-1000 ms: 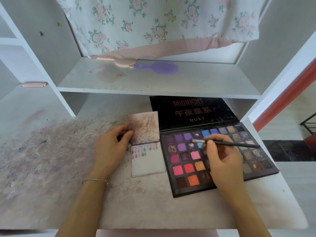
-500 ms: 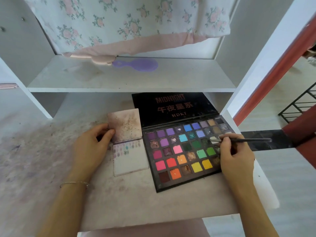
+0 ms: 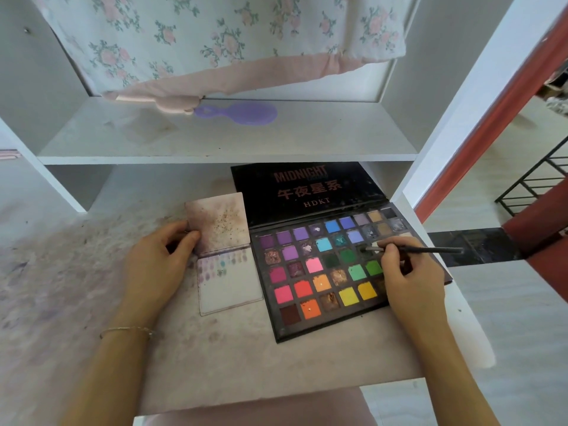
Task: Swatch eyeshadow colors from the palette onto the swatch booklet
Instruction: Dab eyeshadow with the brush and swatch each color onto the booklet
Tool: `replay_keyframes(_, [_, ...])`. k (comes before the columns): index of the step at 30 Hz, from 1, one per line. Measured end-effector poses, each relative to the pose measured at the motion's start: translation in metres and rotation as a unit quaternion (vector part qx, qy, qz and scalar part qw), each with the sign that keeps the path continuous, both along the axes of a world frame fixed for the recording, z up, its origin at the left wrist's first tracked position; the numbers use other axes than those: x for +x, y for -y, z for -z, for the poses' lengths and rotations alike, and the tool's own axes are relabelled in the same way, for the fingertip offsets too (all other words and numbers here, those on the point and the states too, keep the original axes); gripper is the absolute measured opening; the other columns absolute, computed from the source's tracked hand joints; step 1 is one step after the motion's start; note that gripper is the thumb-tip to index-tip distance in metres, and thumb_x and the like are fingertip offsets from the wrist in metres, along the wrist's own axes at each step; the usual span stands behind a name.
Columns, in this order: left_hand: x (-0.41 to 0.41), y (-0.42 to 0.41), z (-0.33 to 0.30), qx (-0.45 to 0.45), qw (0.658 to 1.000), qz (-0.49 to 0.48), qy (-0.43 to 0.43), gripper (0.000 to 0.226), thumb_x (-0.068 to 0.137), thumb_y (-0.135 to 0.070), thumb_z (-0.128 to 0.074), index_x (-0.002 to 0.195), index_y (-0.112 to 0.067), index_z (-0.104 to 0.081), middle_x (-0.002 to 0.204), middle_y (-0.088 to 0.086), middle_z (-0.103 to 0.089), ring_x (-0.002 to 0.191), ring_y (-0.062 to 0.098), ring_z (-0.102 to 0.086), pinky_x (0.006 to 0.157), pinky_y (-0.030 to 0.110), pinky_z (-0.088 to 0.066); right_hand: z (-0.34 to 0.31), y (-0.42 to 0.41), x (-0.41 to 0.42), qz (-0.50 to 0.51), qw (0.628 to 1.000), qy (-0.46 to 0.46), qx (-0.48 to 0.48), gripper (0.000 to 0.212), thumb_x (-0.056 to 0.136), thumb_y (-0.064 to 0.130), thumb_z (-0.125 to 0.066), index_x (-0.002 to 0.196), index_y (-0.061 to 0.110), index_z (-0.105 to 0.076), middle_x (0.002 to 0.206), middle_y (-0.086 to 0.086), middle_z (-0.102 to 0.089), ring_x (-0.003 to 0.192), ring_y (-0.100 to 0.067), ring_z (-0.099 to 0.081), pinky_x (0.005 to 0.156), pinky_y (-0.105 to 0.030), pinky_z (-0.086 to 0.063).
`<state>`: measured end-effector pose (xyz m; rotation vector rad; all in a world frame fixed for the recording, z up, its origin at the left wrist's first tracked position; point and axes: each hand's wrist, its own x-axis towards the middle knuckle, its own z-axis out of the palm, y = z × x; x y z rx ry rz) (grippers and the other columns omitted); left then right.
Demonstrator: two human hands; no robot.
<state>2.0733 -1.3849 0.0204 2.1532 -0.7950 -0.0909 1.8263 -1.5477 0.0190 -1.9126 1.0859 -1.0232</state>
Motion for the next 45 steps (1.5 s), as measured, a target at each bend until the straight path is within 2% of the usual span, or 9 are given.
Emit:
replay_keyframes(7, [0.001, 0.0, 0.001, 0.0, 1.0, -0.001, -0.001, 0.022, 0.087, -0.018, -0.058, 0.107, -0.016, -0.067, 0.095, -0.002, -0.066, 0.086, 0.013, -0.057, 0.078, 0.027, -0.04, -0.002, -0.002, -0.001, 0.008, 0.999, 0.039, 0.0, 0.033, 0.09, 0.006, -0.047, 0.073, 0.034, -0.052, 0.067, 0.011, -0.059, 0.066, 0.009, -0.058, 0.052, -0.007, -0.046])
replay_keyframes(14, [0.0, 0.0, 0.0, -0.019, 1.0, 0.005, -0.016, 0.019, 0.088, -0.015, -0.057, 0.104, -0.016, -0.067, 0.088, -0.008, -0.064, 0.082, 0.013, -0.058, 0.071, 0.023, -0.039, -0.009, -0.023, 0.016, -0.087, 0.994, 0.064, 0.02, 0.037, 0.088, -0.002, -0.049, 0.076, 0.032, -0.056, 0.061, 0.003, -0.06, 0.063, -0.003, -0.059, 0.052, -0.01, -0.047])
replay_keyframes(19, [0.0, 0.0, 0.0, -0.021, 1.0, 0.005, -0.019, 0.016, 0.087, -0.015, -0.058, 0.1, -0.017, -0.068, 0.087, -0.009, -0.064, 0.08, 0.009, -0.056, 0.065, 0.01, -0.034, -0.012, -0.043, 0.047, -0.166, 0.98, 0.078, 0.082, 0.033, 0.088, 0.005, -0.05, 0.077, 0.035, -0.056, 0.076, 0.001, -0.062, 0.061, -0.018, -0.058, 0.056, -0.028, -0.049])
replay_keyframes(22, [0.002, 0.0, 0.0, -0.022, 0.999, 0.006, -0.023, 0.016, 0.087, -0.016, -0.058, 0.099, -0.017, -0.068, 0.088, -0.007, -0.065, 0.083, 0.011, -0.058, 0.067, 0.013, -0.037, -0.012, -0.054, 0.066, -0.21, 0.973, 0.059, 0.076, 0.025, 0.088, 0.008, -0.052, 0.077, 0.031, -0.054, 0.066, 0.006, -0.058, 0.051, -0.006, -0.05, 0.048, -0.016, -0.041])
replay_keyframes(24, [0.002, 0.0, 0.0, -0.027, 0.999, 0.009, -0.024, 0.016, 0.087, -0.015, -0.058, 0.099, -0.017, -0.068, 0.088, -0.006, -0.066, 0.083, 0.012, -0.059, 0.069, 0.017, -0.04, -0.012, -0.059, 0.076, -0.237, 0.968, 0.04, 0.074, 0.022, 0.087, 0.011, -0.054, 0.077, 0.03, -0.054, 0.067, 0.013, -0.059, 0.054, -0.001, -0.052, 0.05, -0.009, -0.039])
replay_keyframes(27, [0.003, 0.0, 0.001, -0.03, 0.999, 0.01, -0.018, 0.015, 0.087, -0.015, -0.059, 0.098, -0.018, -0.068, 0.084, -0.01, -0.065, 0.077, 0.005, -0.058, 0.067, 0.011, -0.04, -0.012, -0.063, 0.089, -0.251, 0.965, 0.016, 0.07, 0.015, 0.086, 0.015, -0.056, 0.08, 0.028, -0.056, 0.073, 0.01, -0.06, 0.062, -0.001, -0.056, 0.054, -0.011, -0.044])
replay_keyframes(31, [0.003, 0.001, 0.002, -0.04, 0.999, 0.016, -0.019, 0.014, 0.086, -0.014, -0.059, 0.097, -0.018, -0.068, 0.077, -0.015, -0.061, 0.073, -0.007, -0.053, 0.063, 0.0, -0.037, -0.011, -0.062, 0.097, -0.235, 0.969, 0.021, 0.075, 0.014, 0.085, 0.014, -0.057, 0.08, 0.027, -0.058, 0.062, 0.009, -0.059, 0.061, 0.0, -0.057, 0.051, -0.01, -0.042])
replay_keyframes(36, [0.003, 0.002, 0.001, -0.064, 0.997, 0.017, -0.032, 0.014, 0.085, -0.01, -0.06, 0.092, -0.02, -0.068, 0.075, -0.018, -0.061, 0.071, -0.008, -0.055, 0.062, -0.001, -0.036, -0.009, -0.062, 0.098, -0.255, 0.963, 0.014, 0.085, 0.021, 0.085, 0.014, -0.056, 0.076, 0.033, -0.056, 0.071, 0.003, -0.065, 0.073, -0.008, -0.062, 0.064, -0.017, -0.05])
replay_keyframes(45, [0.005, 0.002, 0.005, -0.049, 0.999, 0.005, -0.022, 0.01, 0.084, -0.015, -0.062, 0.09, -0.021, -0.068, 0.072, -0.016, -0.062, 0.07, -0.007, -0.055, 0.062, 0.002, -0.038, -0.008, -0.061, 0.1, -0.271, 0.959, -0.047, 0.073, 0.025, 0.086, 0.016, -0.054, 0.076, 0.038, -0.051, 0.076, 0.013, -0.063, 0.08, 0.005, -0.058, 0.066, -0.004, -0.045])
